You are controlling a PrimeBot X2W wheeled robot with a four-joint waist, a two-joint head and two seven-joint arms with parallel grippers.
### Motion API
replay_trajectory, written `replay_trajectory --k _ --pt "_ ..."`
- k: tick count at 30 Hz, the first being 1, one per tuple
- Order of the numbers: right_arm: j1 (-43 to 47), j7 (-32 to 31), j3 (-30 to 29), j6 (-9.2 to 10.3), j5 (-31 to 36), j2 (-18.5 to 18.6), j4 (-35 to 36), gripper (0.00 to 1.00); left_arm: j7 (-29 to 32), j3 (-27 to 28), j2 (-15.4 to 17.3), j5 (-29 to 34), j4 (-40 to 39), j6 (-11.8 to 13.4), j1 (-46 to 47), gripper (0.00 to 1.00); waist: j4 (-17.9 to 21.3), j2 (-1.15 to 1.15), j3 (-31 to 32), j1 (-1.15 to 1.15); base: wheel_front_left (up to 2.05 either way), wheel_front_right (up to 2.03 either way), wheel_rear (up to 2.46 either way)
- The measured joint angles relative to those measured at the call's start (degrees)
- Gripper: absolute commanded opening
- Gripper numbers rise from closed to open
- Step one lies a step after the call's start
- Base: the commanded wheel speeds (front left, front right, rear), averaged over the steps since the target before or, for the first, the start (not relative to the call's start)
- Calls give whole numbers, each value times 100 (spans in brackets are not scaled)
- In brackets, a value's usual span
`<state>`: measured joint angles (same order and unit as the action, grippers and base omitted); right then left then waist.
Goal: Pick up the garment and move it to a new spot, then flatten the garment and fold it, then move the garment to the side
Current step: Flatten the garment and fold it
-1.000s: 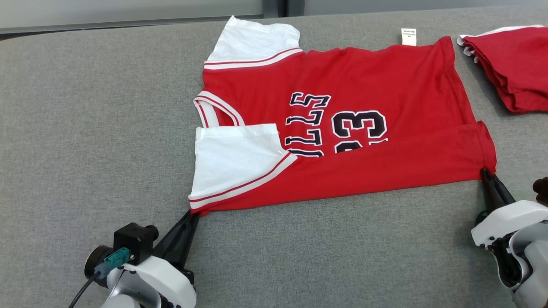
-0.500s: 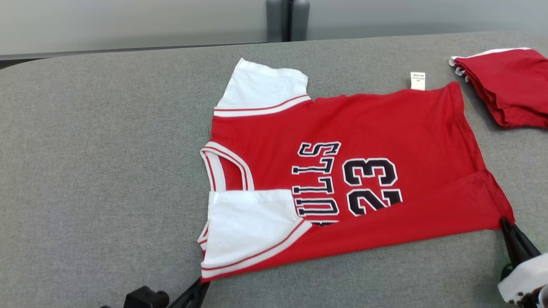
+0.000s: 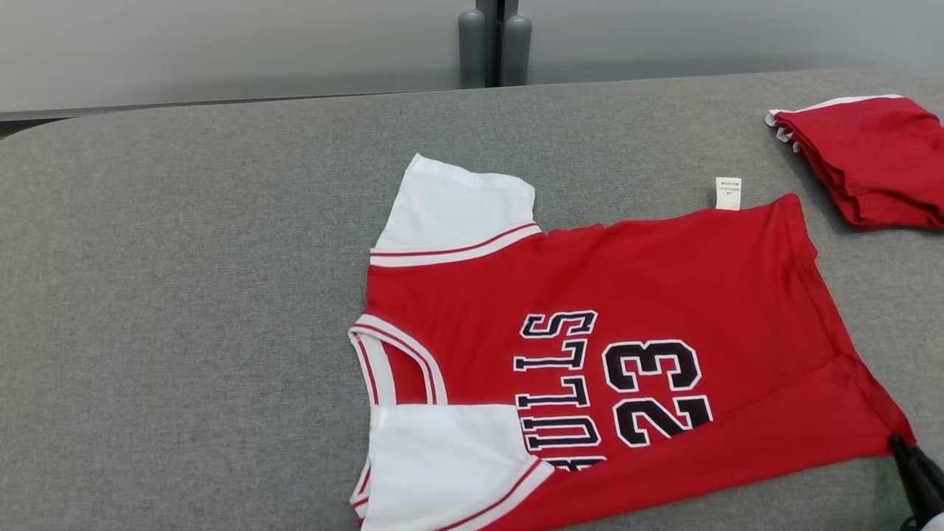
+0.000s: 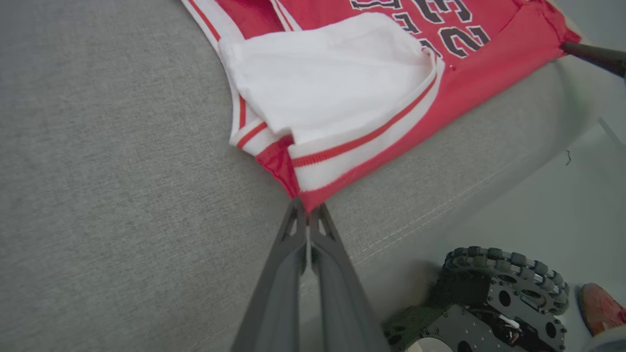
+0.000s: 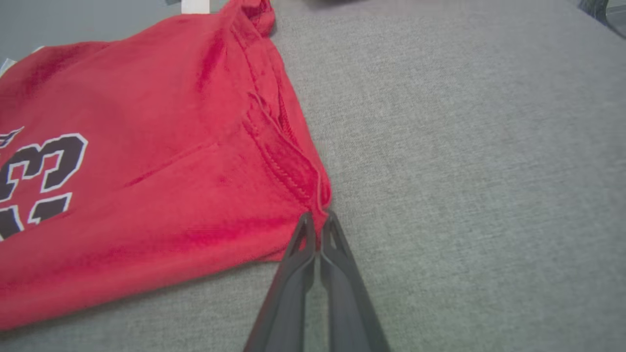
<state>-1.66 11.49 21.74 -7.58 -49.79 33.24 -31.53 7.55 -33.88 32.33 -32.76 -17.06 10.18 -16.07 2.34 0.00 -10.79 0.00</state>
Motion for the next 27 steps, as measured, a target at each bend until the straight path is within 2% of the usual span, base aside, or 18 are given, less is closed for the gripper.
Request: replay_trajectory --k 1,2,3,8,11,15,17,20,24,27 --pt "21 13 -145 0 48 -25 -9 100 30 -27 0 0 4 -3 14 0 10 0 3 0 0 0 0" --pt "31 19 -279 0 71 -54 -16 100 118 -67 4 10 19 -4 28 45 15 0 9 0 0 0 0" --pt "57 15 -387 4 123 -62 -12 100 163 -90 14 47 33 -3 44 100 15 0 15 0 0 0 0" --pt "394 -227 -903 4 385 -99 564 100 389 -32 22 -5 -149 162 108 100 24 0 54 0 0 0 0" --pt "435 -348 -1221 8 644 -85 926 100 424 220 110 -33 -432 287 229 100 43 0 56 0 0 0 0" --pt "355 -581 -1452 8 1059 -316 1303 100 542 582 299 130 -575 289 1065 100 39 0 -2 0 0 0 0" --pt "213 -722 -1468 8 1236 -468 1508 100 617 692 264 180 -545 237 1660 100 36 0 -75 0 0 0 0" --pt "-101 -909 -1432 7 1517 -632 1755 100 758 748 67 299 -178 56 2766 100 55 0 -232 0 0 0 0" --pt "-481 -1044 -1384 8 1692 -837 1937 100 1157 603 -352 74 870 -476 4210 100 121 0 -509 0 0 0 0" --pt "-734 -1138 -1185 8 1718 -940 2061 100 1707 528 -584 -186 1759 -808 5207 100 236 0 -734 0 0 0 0"
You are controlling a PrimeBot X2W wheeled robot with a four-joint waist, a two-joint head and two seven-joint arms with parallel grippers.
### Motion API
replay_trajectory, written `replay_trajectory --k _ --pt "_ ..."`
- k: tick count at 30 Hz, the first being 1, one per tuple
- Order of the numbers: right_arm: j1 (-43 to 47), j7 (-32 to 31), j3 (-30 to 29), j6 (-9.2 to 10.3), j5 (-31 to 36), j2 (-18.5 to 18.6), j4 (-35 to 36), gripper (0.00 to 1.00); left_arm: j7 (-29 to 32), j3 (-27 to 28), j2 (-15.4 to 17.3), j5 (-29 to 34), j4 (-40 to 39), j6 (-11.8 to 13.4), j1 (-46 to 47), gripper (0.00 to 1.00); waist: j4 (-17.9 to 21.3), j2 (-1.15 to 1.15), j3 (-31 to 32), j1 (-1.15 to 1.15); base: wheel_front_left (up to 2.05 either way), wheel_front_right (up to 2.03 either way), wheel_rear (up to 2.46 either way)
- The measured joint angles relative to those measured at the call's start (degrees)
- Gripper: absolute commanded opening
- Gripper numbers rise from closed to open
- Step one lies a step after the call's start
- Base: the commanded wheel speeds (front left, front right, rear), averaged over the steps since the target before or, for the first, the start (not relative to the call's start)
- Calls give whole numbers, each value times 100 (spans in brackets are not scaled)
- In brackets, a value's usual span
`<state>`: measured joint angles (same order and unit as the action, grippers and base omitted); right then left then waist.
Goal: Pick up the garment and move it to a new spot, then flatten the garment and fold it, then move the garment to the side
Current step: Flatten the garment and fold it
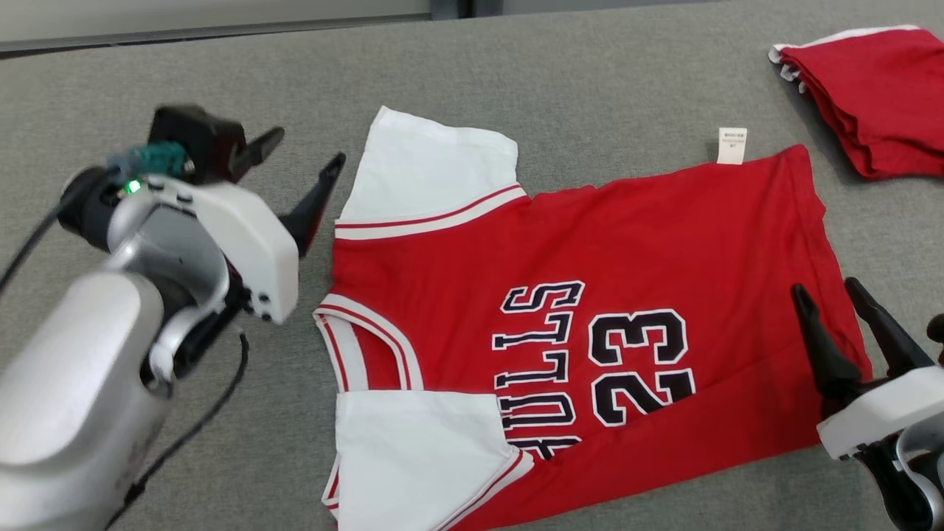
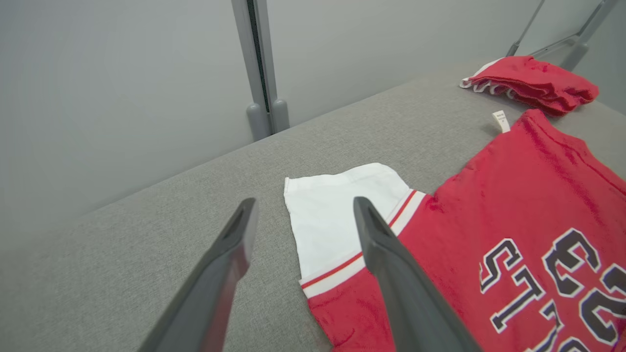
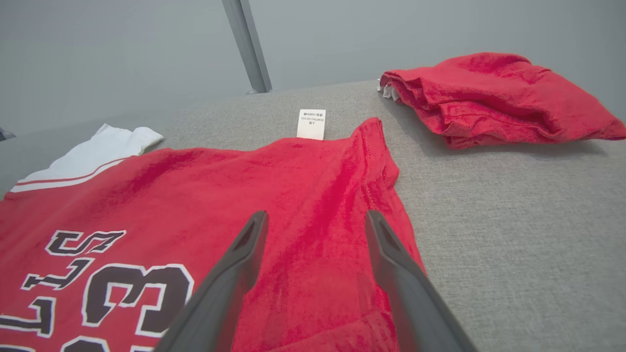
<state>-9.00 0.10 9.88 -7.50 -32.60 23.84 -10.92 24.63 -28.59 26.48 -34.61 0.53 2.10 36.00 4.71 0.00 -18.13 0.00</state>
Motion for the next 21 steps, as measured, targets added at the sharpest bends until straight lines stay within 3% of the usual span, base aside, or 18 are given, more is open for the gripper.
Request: replay_trajectory --k 9,15,21 --pt "-864 170 731 -1 -33 -138 -299 100 1376 -216 -152 -114 2115 -422 1995 100 729 0 -513 0 0 0 0" --pt "-1013 419 927 0 -175 -164 -616 100 1709 -411 -118 1 2791 -563 2376 100 1098 0 -753 0 0 0 0" --pt "-1150 677 1131 0 -348 -175 -914 100 1697 -565 167 269 3190 -659 2606 100 1406 0 -999 0 0 0 0"
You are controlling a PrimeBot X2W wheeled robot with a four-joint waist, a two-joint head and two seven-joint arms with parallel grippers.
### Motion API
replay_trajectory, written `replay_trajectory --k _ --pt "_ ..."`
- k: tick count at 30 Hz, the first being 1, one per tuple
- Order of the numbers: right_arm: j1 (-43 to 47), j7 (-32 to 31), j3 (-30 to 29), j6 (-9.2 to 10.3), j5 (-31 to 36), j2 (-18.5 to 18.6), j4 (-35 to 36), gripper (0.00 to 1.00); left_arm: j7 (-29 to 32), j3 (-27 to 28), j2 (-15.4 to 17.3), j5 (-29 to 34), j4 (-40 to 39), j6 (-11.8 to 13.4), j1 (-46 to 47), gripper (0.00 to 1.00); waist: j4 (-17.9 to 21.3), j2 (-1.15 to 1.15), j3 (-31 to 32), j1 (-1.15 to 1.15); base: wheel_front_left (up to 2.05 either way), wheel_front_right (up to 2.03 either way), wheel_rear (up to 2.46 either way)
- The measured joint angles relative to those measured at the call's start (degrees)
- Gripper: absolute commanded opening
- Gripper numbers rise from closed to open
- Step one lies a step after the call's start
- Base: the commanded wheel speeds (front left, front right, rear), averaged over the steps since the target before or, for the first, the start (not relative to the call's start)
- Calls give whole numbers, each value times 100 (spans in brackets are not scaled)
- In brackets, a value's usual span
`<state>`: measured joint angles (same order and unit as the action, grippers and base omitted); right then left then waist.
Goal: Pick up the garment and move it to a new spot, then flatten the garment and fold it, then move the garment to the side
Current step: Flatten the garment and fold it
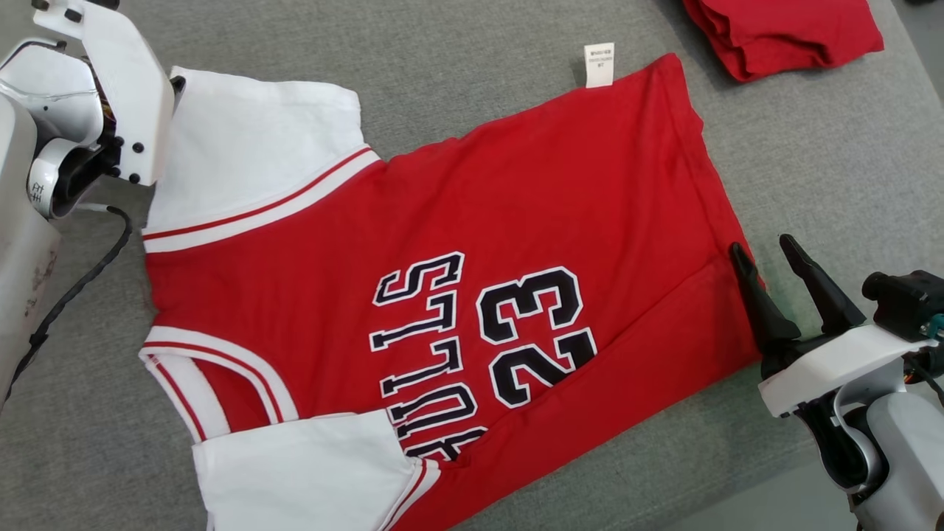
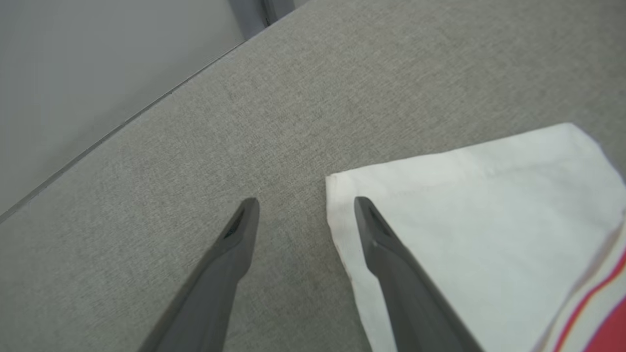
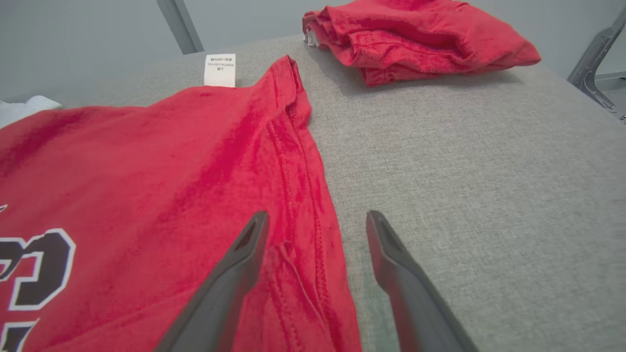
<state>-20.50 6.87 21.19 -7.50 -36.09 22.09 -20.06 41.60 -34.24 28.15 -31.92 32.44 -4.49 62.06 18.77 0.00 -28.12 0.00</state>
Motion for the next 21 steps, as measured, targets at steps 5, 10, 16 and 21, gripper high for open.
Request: replay_trajectory --k 5,10,16,21 --pt "-90 132 125 0 -115 7 -160 100 -4 -5 -11 -82 153 -25 13 100 102 0 -90 0 0 0 0" --pt "-214 225 227 -1 -172 16 -280 100 -21 -58 1 -44 230 -42 69 100 130 0 -149 0 0 0 0" --pt "-332 326 358 0 -275 33 -379 100 -26 -85 -12 -44 321 -41 169 91 168 0 -204 0 0 0 0" --pt "-377 387 438 -1 -320 52 -477 100 -16 -151 -13 -18 391 -35 188 0 181 0 -209 0 0 0 0"
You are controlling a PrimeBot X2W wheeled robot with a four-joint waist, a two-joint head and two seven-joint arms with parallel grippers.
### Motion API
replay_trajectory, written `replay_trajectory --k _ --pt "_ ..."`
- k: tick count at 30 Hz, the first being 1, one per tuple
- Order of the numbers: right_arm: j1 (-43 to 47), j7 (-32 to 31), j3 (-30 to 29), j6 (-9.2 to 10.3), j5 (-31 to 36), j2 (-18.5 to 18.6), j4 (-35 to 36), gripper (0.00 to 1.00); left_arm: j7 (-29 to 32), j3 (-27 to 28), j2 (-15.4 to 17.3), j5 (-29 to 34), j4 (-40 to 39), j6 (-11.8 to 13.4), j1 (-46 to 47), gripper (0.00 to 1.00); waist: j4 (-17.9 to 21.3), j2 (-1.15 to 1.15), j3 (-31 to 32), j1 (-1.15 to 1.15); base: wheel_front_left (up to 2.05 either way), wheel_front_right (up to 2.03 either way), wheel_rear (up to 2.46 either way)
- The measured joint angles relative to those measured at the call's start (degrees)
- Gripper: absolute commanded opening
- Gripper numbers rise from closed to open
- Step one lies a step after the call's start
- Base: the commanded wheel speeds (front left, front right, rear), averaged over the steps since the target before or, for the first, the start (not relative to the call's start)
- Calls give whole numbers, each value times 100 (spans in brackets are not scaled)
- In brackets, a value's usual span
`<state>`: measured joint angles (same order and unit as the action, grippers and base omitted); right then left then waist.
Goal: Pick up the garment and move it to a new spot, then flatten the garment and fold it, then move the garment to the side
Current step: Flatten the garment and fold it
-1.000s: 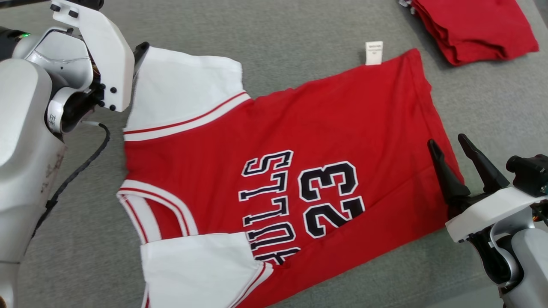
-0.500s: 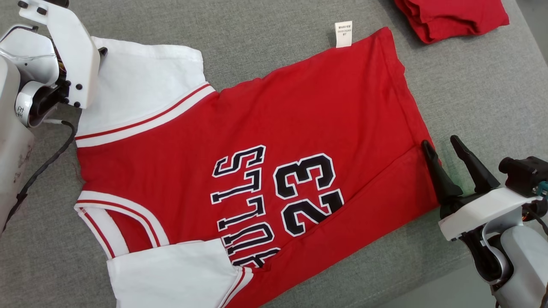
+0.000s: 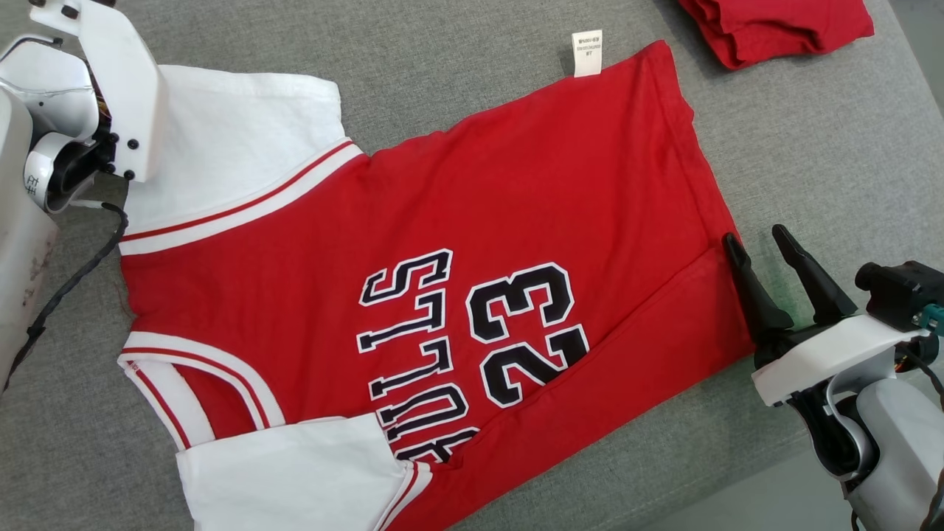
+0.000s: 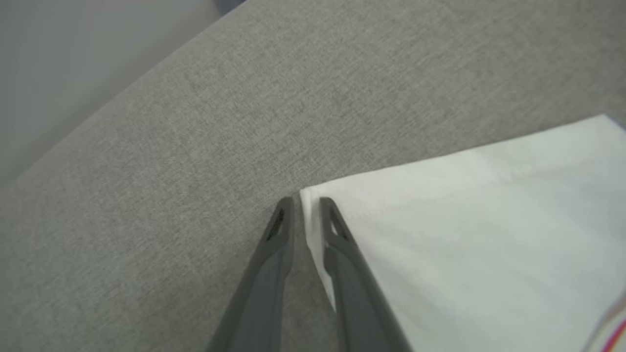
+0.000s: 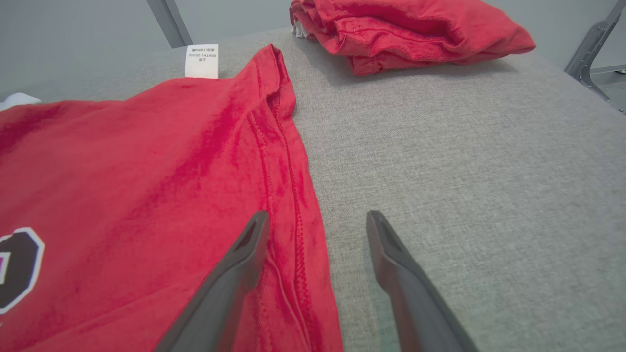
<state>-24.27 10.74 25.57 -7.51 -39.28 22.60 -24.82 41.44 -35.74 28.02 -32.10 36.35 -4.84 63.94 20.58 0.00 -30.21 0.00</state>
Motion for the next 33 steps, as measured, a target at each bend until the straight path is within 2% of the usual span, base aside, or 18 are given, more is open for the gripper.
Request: replay_trajectory --k 8,12,16,22,27,33 --pt "-129 33 94 0 -45 108 -40 100 -223 -25 -93 -177 -13 -98 -23 0 -55 0 125 0 0 0 0" --pt "-537 -196 107 0 67 149 -136 100 -435 -44 -143 -264 -94 -160 -65 0 -113 0 256 0 0 0 0" --pt "-1250 -704 26 1 502 7 -609 100 -524 -136 -151 -321 -247 -198 -136 0 -208 0 393 0 0 0 0" --pt "-2318 -1738 -144 -1 1137 -523 -1624 100 -514 -318 -131 -382 -620 -224 -153 0 -428 0 512 0 0 0 0" --pt "-3087 -2520 -270 -1 1269 -815 -2491 100 -455 -468 -86 -417 -971 -241 -153 0 -617 0 510 0 0 0 0" --pt "-3503 -3151 -271 -1 946 -832 -3015 100 -441 -584 -78 -426 -1177 -242 -133 0 -735 0 418 0 0 0 0"
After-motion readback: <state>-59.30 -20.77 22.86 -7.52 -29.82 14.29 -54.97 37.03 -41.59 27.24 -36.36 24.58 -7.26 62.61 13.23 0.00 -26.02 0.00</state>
